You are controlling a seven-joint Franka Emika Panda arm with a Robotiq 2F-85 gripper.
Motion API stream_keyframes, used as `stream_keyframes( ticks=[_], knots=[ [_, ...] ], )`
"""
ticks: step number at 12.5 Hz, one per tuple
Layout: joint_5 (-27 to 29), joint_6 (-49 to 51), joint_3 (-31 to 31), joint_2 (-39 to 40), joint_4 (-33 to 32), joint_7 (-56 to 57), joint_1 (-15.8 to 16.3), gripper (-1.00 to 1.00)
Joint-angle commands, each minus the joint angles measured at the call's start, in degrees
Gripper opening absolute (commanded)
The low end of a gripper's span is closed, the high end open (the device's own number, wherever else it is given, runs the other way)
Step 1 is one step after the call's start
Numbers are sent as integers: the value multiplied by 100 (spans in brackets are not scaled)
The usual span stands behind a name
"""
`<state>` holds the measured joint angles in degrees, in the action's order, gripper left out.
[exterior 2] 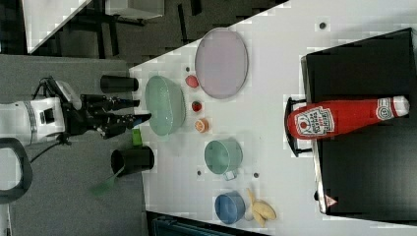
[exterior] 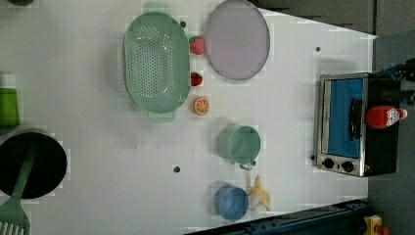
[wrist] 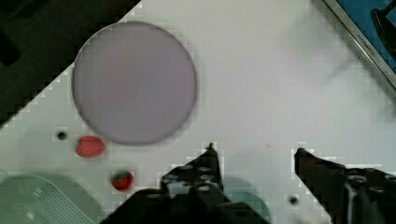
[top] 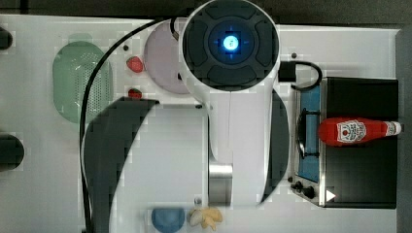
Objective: Pick Ketchup from oven and place it on table.
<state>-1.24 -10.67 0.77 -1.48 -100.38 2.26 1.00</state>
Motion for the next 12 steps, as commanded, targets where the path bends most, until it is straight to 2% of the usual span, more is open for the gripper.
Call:
stream_keyframes(
  ticks=[1, 3, 7, 12],
  knots=[
    [22, 1298, 51, -1666, -510, 301, -179, 59],
    [17, 1270, 70, -1656, -510, 301, -189, 99],
    [-54, 1012, 459, -1469, -510, 301, -356, 100],
    [-53, 121, 1509, -790, -502, 301, -588, 100]
  ],
)
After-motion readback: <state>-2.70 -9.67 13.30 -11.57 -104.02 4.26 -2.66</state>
